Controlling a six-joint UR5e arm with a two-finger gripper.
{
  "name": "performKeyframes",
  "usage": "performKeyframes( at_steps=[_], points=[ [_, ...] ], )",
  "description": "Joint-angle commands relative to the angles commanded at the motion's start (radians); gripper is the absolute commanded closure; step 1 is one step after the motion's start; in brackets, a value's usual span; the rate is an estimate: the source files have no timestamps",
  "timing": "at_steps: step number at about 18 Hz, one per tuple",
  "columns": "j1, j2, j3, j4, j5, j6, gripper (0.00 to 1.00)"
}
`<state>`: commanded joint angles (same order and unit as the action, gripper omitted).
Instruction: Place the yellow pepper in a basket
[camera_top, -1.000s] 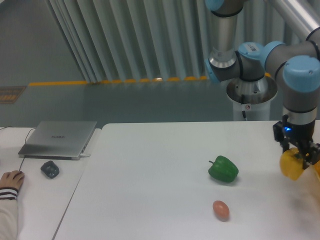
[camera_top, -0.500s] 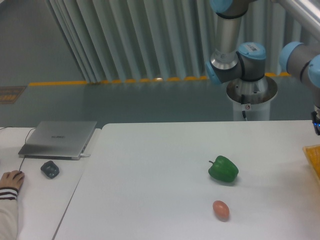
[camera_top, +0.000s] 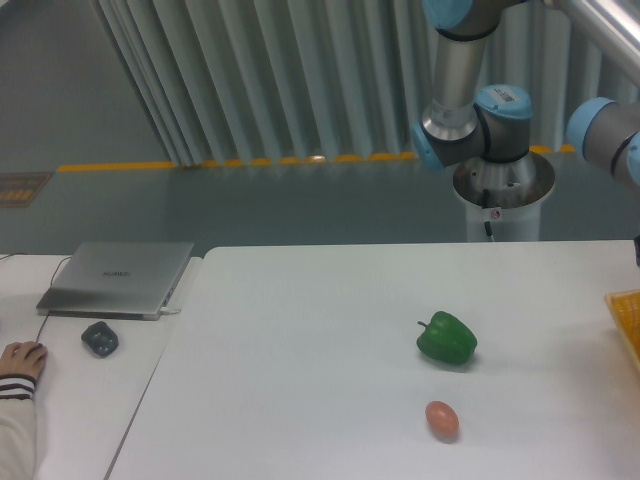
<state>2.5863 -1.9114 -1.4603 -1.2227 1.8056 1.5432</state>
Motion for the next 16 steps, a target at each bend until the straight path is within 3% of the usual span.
performKeyframes(
  at_steps=[16],
  points=[
    [-0.034, 0.008, 0.008, 0.017, -0.046, -0.057, 0.00]
  ],
)
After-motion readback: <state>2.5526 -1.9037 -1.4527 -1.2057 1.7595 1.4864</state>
